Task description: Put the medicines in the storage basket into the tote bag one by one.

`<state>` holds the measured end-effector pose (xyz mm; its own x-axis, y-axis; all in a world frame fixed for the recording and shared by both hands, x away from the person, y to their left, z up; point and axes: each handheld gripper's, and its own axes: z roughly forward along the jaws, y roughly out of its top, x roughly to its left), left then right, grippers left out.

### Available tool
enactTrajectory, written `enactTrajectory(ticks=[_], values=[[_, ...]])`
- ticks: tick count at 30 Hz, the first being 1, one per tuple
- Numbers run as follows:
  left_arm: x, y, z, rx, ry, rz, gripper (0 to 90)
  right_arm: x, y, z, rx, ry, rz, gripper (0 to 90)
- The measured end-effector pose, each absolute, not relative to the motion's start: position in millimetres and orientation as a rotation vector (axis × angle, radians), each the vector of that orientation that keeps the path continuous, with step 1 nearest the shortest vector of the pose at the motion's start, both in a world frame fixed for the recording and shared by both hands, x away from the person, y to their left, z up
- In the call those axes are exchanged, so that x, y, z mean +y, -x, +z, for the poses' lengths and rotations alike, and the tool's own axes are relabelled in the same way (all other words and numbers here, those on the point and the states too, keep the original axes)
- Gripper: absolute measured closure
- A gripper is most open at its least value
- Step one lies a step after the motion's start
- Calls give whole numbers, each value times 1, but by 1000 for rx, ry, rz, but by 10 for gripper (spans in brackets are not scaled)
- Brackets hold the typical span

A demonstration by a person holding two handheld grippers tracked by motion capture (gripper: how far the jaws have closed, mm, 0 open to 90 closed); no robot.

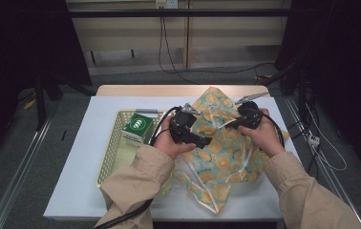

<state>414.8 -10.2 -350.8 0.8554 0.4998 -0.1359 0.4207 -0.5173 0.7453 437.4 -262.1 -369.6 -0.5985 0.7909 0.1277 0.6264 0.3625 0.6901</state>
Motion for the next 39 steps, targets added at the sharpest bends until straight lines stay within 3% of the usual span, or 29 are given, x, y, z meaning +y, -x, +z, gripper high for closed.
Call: enactTrajectory(ticks=[33,39], values=[[104,-432,-340,786,-2152,210,69,-266,-434,-370,2382,-1267,1094,891],[124,-440,-338,843,-2138,274,70,-266,-433,-369,2380,-1263,1097,891]])
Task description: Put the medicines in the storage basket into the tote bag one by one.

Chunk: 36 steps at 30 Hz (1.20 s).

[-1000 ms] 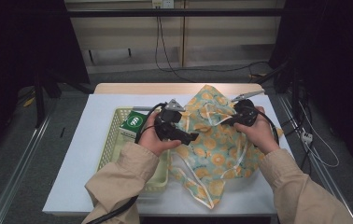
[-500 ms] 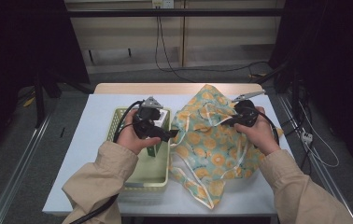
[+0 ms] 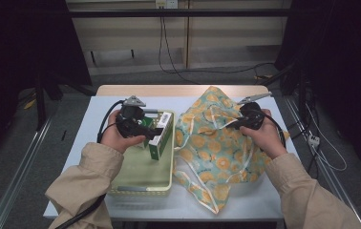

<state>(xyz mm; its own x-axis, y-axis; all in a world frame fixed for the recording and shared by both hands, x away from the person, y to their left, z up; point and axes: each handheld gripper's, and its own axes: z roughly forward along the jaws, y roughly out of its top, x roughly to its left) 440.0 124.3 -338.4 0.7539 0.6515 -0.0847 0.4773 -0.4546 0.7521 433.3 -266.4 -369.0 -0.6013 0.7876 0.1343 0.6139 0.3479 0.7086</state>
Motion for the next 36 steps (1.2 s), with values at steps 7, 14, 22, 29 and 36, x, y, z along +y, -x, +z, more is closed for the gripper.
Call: enactTrajectory(ticks=[7,14,22,29,36], values=[[146,-453,-347,937,-2129,321,72,-268,-433,-368,2374,-1263,1107,891],[159,-464,-366,1015,-2147,344,73,-266,-433,-368,2377,-1260,1108,891],[161,-470,-380,1052,-2158,362,74,-266,-433,-368,2379,-1259,1109,891],[154,-471,-389,1062,-2209,370,73,-264,-433,-369,2384,-1259,1112,891],[146,-472,-397,1088,-2246,404,60,-265,-432,-370,2386,-1259,1109,891]])
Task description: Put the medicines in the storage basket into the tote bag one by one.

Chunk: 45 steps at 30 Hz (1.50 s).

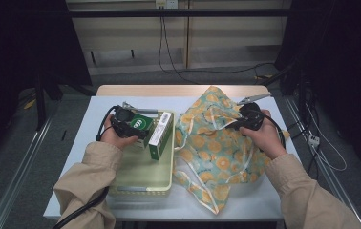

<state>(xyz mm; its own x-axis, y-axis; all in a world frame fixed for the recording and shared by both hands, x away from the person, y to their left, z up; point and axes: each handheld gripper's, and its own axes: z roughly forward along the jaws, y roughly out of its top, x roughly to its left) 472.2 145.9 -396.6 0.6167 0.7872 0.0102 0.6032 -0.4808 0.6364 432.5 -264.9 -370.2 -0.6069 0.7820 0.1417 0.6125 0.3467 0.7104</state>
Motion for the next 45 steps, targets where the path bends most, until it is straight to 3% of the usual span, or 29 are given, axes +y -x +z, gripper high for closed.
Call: enactTrajectory(ticks=[9,13,22,34,45], values=[[144,-474,-407,1182,-2246,368,112,-266,-432,-371,2389,-1258,1105,891],[143,-472,-400,1218,-2247,364,162,-266,-432,-371,2389,-1260,1101,891],[151,-468,-378,1258,-2158,316,171,-267,-433,-370,2383,-1263,1108,891],[159,-461,-328,1152,-2119,302,174,-267,-433,-371,2383,-1265,1103,892],[138,-450,-285,1048,-2135,350,176,-266,-433,-371,2386,-1263,1098,892]])
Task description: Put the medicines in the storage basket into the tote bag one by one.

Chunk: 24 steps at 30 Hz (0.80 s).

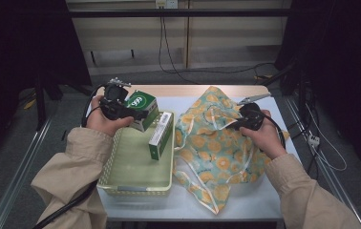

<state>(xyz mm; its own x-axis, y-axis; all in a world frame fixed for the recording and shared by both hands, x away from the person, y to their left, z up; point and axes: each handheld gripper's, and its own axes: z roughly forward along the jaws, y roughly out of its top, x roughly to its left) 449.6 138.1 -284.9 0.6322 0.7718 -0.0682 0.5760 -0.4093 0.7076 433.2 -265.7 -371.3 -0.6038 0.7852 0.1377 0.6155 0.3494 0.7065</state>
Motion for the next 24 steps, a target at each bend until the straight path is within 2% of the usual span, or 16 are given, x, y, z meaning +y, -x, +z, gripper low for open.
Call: enactTrajectory(ticks=[13,20,24], values=[[84,-423,-262,822,-2165,303,176,-265,-433,-370,2384,-1268,1099,892],[54,-409,-270,717,-2192,244,176,-265,-433,-370,2381,-1275,1103,892],[37,-403,-277,679,-2216,254,176,-266,-434,-369,2376,-1278,1105,892]])
